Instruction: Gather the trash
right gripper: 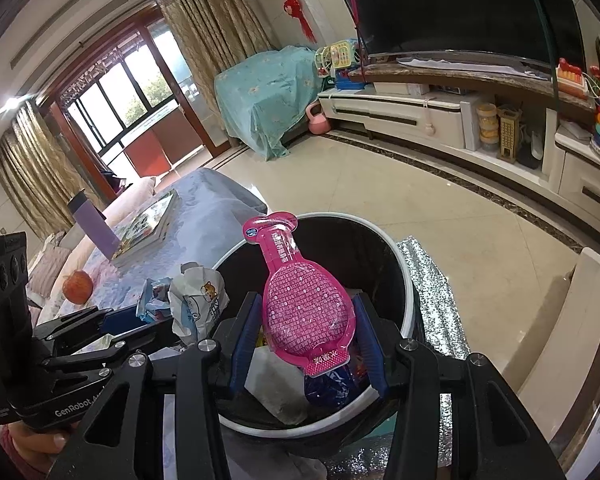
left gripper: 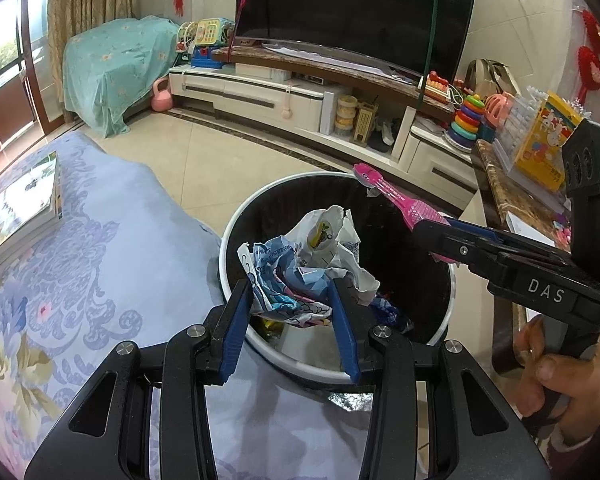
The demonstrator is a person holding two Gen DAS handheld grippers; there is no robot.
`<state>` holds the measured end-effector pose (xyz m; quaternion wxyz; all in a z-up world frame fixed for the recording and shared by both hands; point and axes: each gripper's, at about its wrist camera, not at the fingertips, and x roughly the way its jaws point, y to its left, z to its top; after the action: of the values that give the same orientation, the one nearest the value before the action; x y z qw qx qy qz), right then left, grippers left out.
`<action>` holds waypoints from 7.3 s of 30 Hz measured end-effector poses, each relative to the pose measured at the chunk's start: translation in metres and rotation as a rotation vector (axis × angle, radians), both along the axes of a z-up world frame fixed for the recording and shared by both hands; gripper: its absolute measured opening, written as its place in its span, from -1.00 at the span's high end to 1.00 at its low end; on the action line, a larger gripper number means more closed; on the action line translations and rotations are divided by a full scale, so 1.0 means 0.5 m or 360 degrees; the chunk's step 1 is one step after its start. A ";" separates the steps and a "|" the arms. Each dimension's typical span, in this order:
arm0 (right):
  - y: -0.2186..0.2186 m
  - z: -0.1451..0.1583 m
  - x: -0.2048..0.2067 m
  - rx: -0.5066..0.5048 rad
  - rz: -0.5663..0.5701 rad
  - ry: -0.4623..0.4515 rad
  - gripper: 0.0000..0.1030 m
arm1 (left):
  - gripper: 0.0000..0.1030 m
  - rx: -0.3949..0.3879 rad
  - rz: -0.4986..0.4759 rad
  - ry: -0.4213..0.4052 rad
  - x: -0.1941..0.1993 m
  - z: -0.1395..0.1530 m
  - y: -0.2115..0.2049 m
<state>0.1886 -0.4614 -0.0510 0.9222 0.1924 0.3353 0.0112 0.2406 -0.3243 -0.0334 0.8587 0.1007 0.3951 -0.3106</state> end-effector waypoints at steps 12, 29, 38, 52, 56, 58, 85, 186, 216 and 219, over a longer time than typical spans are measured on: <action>-0.010 0.000 0.003 0.0007 -0.0009 -0.0001 0.08 | 0.25 0.0016 -0.0002 0.0007 0.007 -0.007 -0.012; -0.018 -0.002 0.010 -0.0005 -0.0005 0.0013 0.08 | 0.24 0.0026 -0.0002 0.0003 0.008 -0.008 -0.019; -0.022 -0.005 0.016 0.0005 0.0007 0.0031 0.07 | 0.24 0.0040 -0.0002 0.0005 0.015 -0.008 -0.023; -0.018 -0.006 0.028 0.0004 0.0028 0.0044 0.04 | 0.23 0.0048 0.0007 0.0011 0.024 -0.013 -0.021; -0.015 -0.005 0.028 0.0000 0.0019 0.0042 0.04 | 0.22 0.0045 0.0013 0.0012 0.025 -0.012 -0.020; -0.015 -0.005 0.028 0.0001 0.0014 0.0042 0.04 | 0.19 0.0049 0.0019 0.0014 0.025 -0.014 -0.018; 0.100 0.029 -0.170 0.0054 -0.0109 -0.0183 -0.71 | -0.65 -0.0247 0.0296 -0.0094 -0.177 0.021 0.241; 0.297 0.053 -0.382 -0.0534 -0.0326 -0.0643 -1.00 | -1.00 -0.0255 0.0613 -0.0790 -0.438 0.028 0.380; 0.303 0.055 -0.383 -0.0501 -0.0313 -0.0634 -1.00 | -1.00 -0.0239 0.0592 -0.0762 -0.432 0.021 0.376; 0.305 0.054 -0.383 -0.0496 -0.0309 -0.0629 -1.00 | -1.00 -0.0240 0.0591 -0.0759 -0.432 0.020 0.377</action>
<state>-0.0032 -0.3088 -0.0240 0.9850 0.0734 0.1265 -0.0918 0.0246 -0.1357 -0.0234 0.9742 0.0329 0.1701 -0.1445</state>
